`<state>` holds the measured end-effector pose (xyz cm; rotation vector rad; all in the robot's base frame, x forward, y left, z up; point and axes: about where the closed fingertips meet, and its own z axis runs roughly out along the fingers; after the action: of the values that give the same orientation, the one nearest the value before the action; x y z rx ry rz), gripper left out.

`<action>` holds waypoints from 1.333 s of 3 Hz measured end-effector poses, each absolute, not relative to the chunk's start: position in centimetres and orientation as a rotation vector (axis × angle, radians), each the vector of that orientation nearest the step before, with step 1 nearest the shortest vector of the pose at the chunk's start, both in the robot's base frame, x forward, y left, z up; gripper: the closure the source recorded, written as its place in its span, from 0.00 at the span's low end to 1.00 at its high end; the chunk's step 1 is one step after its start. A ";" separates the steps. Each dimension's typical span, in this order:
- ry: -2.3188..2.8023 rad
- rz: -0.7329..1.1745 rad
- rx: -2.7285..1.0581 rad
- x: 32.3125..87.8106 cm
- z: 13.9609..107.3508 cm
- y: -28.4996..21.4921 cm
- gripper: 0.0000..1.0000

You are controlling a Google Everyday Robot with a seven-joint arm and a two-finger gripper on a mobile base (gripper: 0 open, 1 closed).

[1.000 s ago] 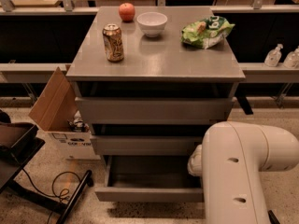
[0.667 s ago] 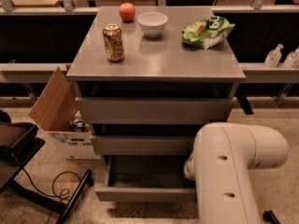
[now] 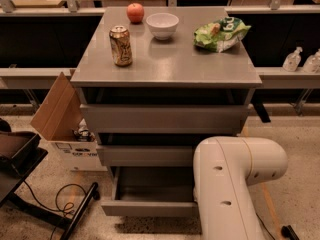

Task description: Open bottom drawer

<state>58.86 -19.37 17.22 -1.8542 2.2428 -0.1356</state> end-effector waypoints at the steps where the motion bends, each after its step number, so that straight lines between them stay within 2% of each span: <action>1: 2.310 -0.082 -1.832 55.5 17.0 -20.3 1.00; 2: 2.360 -0.048 -1.810 53.0 17.5 -21.3 1.00; 3: 2.460 0.042 -1.779 46.4 18.7 -23.1 1.00; 4: 2.474 0.059 -1.773 45.5 18.9 -23.1 1.00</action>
Offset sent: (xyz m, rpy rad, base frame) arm -0.1727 -0.0757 0.0378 0.0361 0.2870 -0.1995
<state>45.53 -23.14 18.92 -1.7733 2.4742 0.0589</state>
